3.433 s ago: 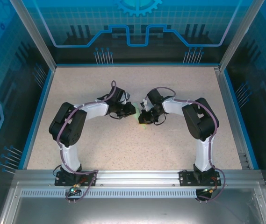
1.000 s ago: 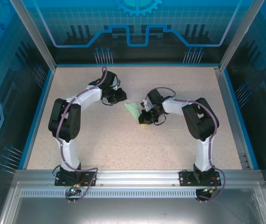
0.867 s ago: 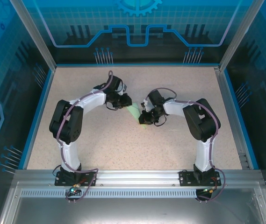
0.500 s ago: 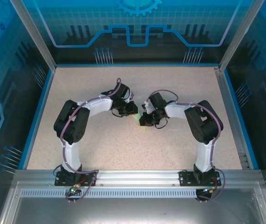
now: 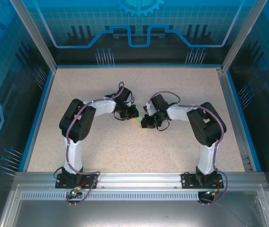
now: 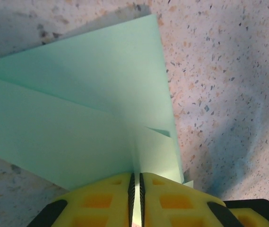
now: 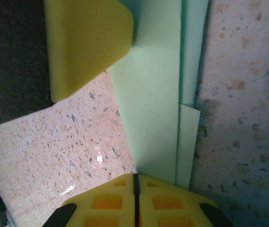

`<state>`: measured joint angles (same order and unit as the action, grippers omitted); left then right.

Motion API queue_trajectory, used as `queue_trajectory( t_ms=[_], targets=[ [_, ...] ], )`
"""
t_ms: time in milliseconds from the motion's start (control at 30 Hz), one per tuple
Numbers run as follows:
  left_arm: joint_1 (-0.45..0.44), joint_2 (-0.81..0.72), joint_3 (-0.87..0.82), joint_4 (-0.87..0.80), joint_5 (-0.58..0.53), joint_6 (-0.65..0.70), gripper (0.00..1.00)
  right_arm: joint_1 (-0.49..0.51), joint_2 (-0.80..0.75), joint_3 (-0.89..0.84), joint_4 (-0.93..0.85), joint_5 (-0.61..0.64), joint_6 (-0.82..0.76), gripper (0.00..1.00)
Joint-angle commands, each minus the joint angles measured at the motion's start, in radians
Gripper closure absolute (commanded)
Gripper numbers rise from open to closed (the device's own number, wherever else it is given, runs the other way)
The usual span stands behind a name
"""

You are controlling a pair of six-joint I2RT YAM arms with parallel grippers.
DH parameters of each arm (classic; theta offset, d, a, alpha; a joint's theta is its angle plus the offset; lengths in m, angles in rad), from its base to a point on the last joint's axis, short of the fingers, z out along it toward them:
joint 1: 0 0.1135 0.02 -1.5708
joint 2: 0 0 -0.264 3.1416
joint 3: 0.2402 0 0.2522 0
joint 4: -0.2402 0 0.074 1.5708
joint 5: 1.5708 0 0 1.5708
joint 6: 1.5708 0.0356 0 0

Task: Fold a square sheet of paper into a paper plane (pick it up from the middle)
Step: Fold the wing for the fifth time at the center of the table.

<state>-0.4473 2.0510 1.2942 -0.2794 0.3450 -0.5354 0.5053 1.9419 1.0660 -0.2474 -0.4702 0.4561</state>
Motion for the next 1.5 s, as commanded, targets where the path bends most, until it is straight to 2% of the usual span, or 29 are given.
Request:
queue_trajectory(
  t_ms=[0, 267, 533, 800, 1100, 1467],
  targets=[
    [0.002, 0.034, 0.013, -0.020, -0.044, 0.014, 0.86, 0.030, 0.046, -0.075, -0.200, 0.101, 0.019, 0.92],
    [0.003, 0.057, 0.026, -0.051, -0.045, 0.023, 0.87, 0.051, 0.000, 0.027, -0.105, 0.024, 0.042, 0.92],
    [0.002, 0.071, 0.037, -0.067, -0.038, 0.029, 0.87, 0.055, 0.050, 0.103, -0.085, 0.049, 0.054, 0.93],
    [0.002, 0.075, 0.045, -0.080, -0.041, 0.032, 0.87, 0.022, -0.007, 0.037, 0.069, -0.013, 0.110, 0.93],
    [0.003, 0.081, 0.052, -0.091, -0.043, 0.029, 0.87, -0.006, -0.037, -0.011, 0.175, 0.000, 0.157, 0.93],
    [0.003, 0.089, 0.065, -0.107, -0.039, 0.026, 0.87, 0.003, 0.040, 0.059, 0.109, -0.005, 0.120, 0.93]
  ],
)
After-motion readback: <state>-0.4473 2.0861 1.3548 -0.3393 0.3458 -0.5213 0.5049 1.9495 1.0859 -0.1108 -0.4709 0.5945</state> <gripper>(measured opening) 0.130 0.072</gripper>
